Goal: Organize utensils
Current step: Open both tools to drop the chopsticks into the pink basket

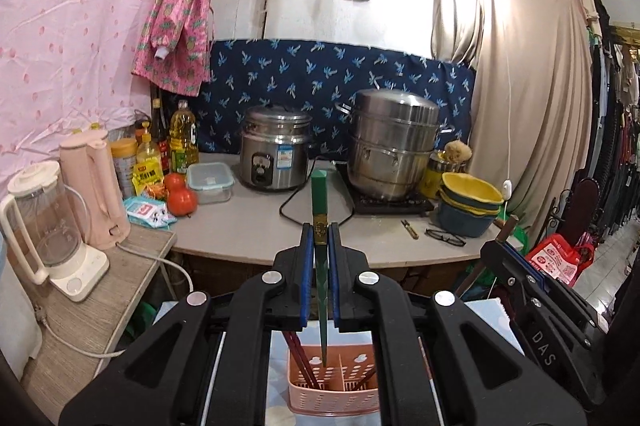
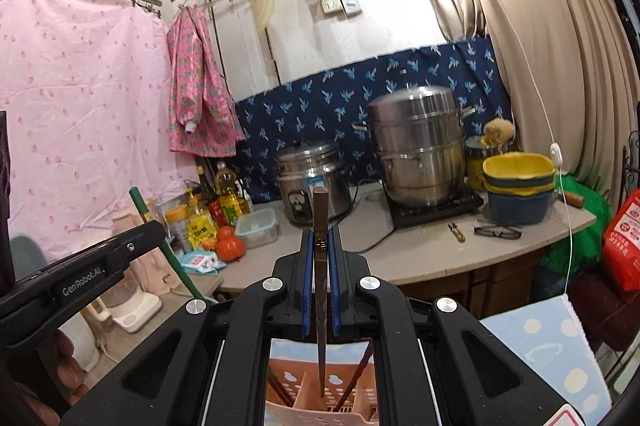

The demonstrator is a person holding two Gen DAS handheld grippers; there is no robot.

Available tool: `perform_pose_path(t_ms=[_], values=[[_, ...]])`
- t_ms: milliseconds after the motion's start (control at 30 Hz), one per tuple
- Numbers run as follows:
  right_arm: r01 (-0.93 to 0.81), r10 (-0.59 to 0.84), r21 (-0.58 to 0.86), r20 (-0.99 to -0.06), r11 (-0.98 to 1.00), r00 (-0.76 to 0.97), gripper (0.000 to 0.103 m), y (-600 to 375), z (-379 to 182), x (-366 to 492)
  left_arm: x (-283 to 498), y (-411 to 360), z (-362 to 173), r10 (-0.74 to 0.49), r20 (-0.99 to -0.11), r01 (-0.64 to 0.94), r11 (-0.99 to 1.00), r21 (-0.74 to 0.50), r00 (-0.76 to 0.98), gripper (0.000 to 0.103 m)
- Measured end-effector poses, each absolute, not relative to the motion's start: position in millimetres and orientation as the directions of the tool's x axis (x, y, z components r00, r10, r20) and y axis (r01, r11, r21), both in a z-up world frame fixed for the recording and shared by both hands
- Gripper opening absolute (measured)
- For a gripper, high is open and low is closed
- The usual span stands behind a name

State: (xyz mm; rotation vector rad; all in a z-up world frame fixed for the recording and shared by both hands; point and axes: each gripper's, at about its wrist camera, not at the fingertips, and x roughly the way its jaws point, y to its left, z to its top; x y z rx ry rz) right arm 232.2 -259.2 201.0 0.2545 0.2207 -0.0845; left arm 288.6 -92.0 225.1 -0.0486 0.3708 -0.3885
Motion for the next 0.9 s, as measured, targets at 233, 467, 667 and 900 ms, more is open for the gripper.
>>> perform_pose_path(t_ms=[233, 467, 667, 900], values=[[0.14, -0.056, 0.252, -0.313, 0.958, 0.948, 0.007, -267.2, 163.0, 248.6, 305.1, -92.3, 190.5, -0.369, -0.402, 0.348, 0.929, -0.128, 0.838, 0.007], [0.17, -0.083, 0.251, -0.325, 0.953, 0.942, 0.03, -273.3, 153.6, 235.2, 302.1, -92.6, 176.9, -0.352, -0.427, 0.325, 0.936, -0.137, 0.833, 0.027], [0.17, -0.095, 0.221, -0.315, 0.96, 0.944, 0.035, -267.3, 152.5, 216.7, 290.3, -94.1, 174.3, -0.334, -0.432, 0.311, 0.942, -0.124, 0.838, 0.036], [0.159, -0.083, 0.207, -0.331, 0.965, 0.94, 0.035, -259.5, 147.8, 198.5, 274.5, -90.7, 169.0, -0.331, -0.451, 0.309, 0.943, -0.125, 0.829, 0.036]])
